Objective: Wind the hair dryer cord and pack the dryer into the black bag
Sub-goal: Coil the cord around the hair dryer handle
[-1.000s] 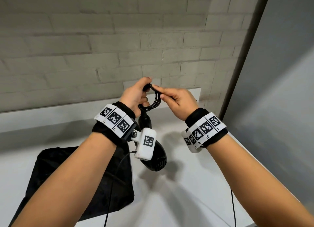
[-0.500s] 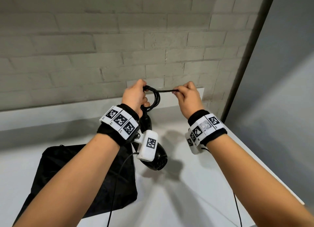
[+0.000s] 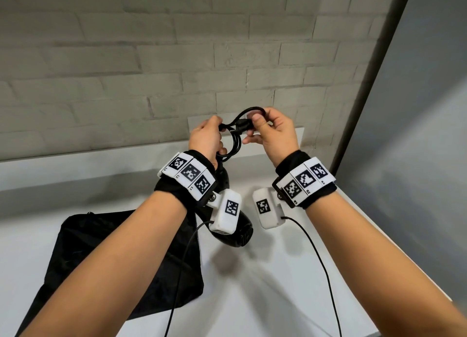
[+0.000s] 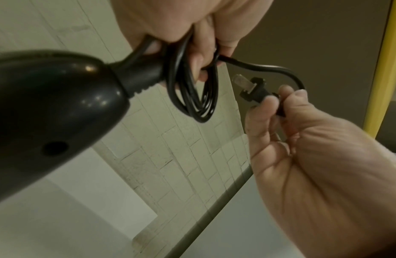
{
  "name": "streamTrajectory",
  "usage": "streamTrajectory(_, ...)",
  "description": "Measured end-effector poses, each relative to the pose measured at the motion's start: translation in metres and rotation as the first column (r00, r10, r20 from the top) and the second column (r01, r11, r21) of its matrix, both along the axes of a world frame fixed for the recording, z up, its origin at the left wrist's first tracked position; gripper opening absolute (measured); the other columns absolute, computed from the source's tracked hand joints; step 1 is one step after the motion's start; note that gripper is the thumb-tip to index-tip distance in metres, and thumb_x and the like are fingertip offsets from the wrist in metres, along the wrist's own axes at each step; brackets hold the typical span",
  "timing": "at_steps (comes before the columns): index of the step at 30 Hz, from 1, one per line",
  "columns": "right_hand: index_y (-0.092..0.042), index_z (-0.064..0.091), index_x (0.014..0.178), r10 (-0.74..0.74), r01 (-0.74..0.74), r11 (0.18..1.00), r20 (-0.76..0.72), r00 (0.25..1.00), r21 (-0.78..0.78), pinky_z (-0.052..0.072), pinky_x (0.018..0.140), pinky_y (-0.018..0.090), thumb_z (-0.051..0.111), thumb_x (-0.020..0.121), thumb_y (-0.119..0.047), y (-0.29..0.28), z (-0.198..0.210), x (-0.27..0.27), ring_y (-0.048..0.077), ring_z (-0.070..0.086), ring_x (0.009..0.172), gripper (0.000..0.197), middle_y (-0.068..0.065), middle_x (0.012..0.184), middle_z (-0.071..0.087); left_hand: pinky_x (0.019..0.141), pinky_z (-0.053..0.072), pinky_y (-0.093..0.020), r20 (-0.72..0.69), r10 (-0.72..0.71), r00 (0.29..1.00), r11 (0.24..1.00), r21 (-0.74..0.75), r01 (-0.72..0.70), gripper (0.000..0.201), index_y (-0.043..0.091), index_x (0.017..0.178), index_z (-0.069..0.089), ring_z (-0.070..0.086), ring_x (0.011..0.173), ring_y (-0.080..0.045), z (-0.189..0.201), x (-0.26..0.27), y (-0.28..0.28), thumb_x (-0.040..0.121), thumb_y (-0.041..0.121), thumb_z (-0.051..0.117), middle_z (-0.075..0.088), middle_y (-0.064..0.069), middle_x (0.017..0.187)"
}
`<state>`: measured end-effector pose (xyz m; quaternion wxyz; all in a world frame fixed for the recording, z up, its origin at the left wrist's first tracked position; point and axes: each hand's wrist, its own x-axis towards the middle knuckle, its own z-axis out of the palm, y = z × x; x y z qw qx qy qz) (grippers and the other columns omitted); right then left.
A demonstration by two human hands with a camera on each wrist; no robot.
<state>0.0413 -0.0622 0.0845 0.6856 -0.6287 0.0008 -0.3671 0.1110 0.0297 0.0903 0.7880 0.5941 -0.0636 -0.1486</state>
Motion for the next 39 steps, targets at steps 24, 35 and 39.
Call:
streamTrajectory(24,-0.006,0.067,0.081,-0.29,-0.016,0.727,-0.328,0.899,-0.686,0.036,0.059,0.001,0.058,0.082,-0.004,-0.003,-0.002,-0.015,0.002,0.043,0.065,0.009,-0.008,0.071,0.041,0.041,0.028,-0.021,0.165,0.0,0.986,0.991,0.132,-0.022,0.024,0.02,0.065,0.052,0.029,0.023,-0.005,-0.011,-0.002,-0.006,0.088,0.022,0.051,0.037,-0.002,0.056)
streamTrajectory(35,-0.009,0.066,0.079,-0.331,0.046,0.719,-0.283,0.9,-0.694,0.035,0.065,0.001,0.058,0.08,-0.003,-0.004,-0.014,-0.014,0.0,0.044,0.066,0.01,-0.01,0.071,0.041,0.044,0.029,-0.023,0.163,-0.034,0.986,0.994,0.108,0.017,0.023,0.021,0.067,0.052,0.035,0.033,-0.008,-0.004,-0.008,-0.008,0.089,0.024,0.051,0.04,-0.001,0.059)
streamTrajectory(39,-0.009,0.057,0.089,-0.353,0.142,0.765,-0.223,0.909,-0.629,0.037,0.057,0.001,0.057,0.079,0.001,0.001,-0.023,-0.009,-0.007,0.049,0.056,0.014,-0.009,0.066,0.041,0.044,0.03,-0.022,0.19,-0.087,0.978,0.99,0.127,0.063,0.025,0.02,0.066,0.052,0.041,0.051,-0.013,-0.004,-0.018,-0.011,0.09,0.023,0.049,0.047,0.001,0.062)
